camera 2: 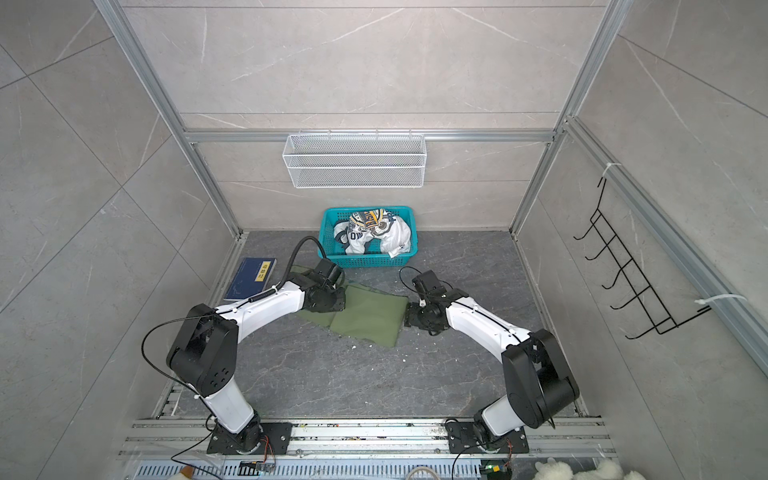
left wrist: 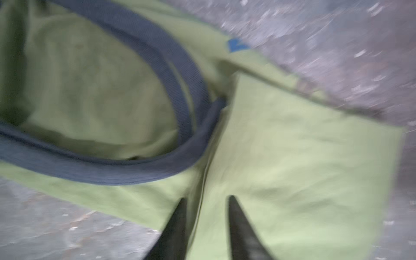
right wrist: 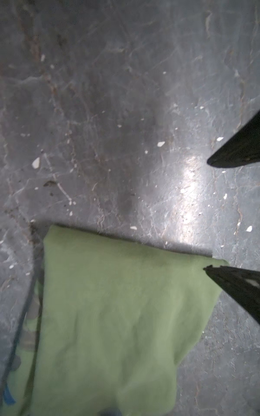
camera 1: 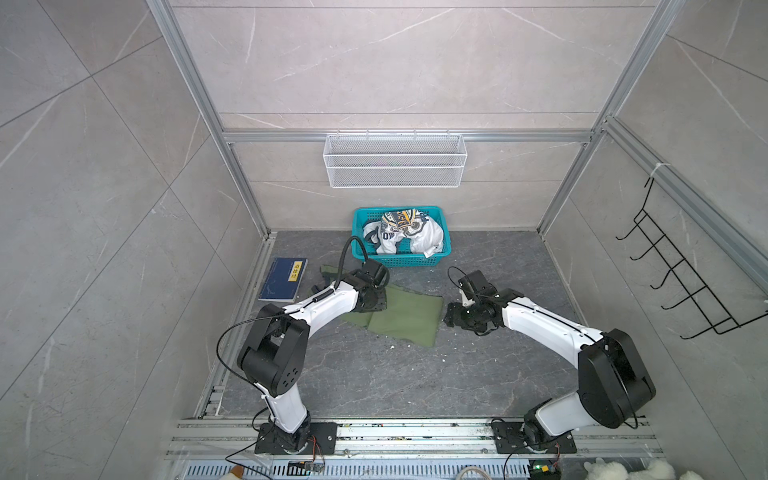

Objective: Fold and stack tank tops
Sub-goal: Smooth out the tank top at the center of the table, then rotate the tank top at the center of the table.

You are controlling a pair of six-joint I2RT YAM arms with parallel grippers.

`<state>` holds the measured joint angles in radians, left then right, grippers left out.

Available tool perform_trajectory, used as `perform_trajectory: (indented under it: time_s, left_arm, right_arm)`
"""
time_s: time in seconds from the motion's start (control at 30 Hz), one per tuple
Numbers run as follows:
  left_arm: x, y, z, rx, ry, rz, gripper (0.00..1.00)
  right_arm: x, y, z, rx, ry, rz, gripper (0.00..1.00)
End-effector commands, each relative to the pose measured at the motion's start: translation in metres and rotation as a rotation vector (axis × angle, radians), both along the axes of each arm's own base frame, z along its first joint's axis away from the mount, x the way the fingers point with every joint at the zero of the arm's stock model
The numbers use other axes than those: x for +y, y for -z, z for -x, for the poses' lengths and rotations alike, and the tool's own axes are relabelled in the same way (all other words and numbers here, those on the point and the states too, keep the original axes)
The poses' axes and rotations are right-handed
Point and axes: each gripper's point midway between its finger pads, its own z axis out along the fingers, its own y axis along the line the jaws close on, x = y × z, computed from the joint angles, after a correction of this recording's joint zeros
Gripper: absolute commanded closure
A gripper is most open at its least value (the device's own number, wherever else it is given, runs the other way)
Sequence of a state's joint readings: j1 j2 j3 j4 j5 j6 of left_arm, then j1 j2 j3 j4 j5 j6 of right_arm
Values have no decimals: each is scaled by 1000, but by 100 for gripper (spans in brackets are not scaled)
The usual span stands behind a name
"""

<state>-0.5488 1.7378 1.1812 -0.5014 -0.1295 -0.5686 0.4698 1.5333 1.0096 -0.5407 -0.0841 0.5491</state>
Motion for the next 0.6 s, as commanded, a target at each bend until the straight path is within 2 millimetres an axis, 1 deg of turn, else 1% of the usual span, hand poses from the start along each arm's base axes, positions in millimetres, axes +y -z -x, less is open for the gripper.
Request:
perform_trajectory:
  time_s: [0.0, 0.07, 0.1, 0.13, 0.17, 0.23, 0.33, 0.37, 0.4, 0.47, 0.53, 0.57]
  left_arm:
    - [25, -8, 4, -9, -97, -12, 51]
    - [35, -16, 11, -32, -133, -21, 47]
    - [35, -22, 15, -46, -142, -3, 47]
    - [33, -25, 21, -53, -146, 16, 46]
    - [25, -28, 26, -67, -135, 54, 45]
    - [12, -30, 35, -71, -120, 93, 45]
    - [-5, -24, 39, -61, -105, 158, 45]
    - [-10, -19, 39, -51, -104, 184, 44]
    - [-12, -13, 38, -40, -107, 186, 44]
    - [-8, -4, 34, -24, -119, 145, 44]
    - [-5, 4, 28, -27, -123, 126, 43]
    - [-5, 9, 24, -21, -122, 143, 43]
  right_arm:
    - [23, -17, -24, -72, -97, -28, 29]
    - [40, -18, -32, -84, -158, -24, 29]
    - [48, -17, -36, -90, -186, -8, 29]
    - [56, -15, -40, -92, -211, 3, 29]
    - [64, -12, -44, -90, -232, 11, 29]
    - [73, -2, -54, -72, -248, 30, 29]
    - [78, 14, -69, -52, -254, 63, 29]
    - [81, 20, -72, -38, -259, 74, 29]
    - [82, 24, -75, -29, -260, 82, 29]
    - [80, 34, -77, -12, -258, 107, 30]
    - [78, 42, -76, -2, -264, 142, 30]
    - [76, 47, -73, 7, -269, 168, 30]
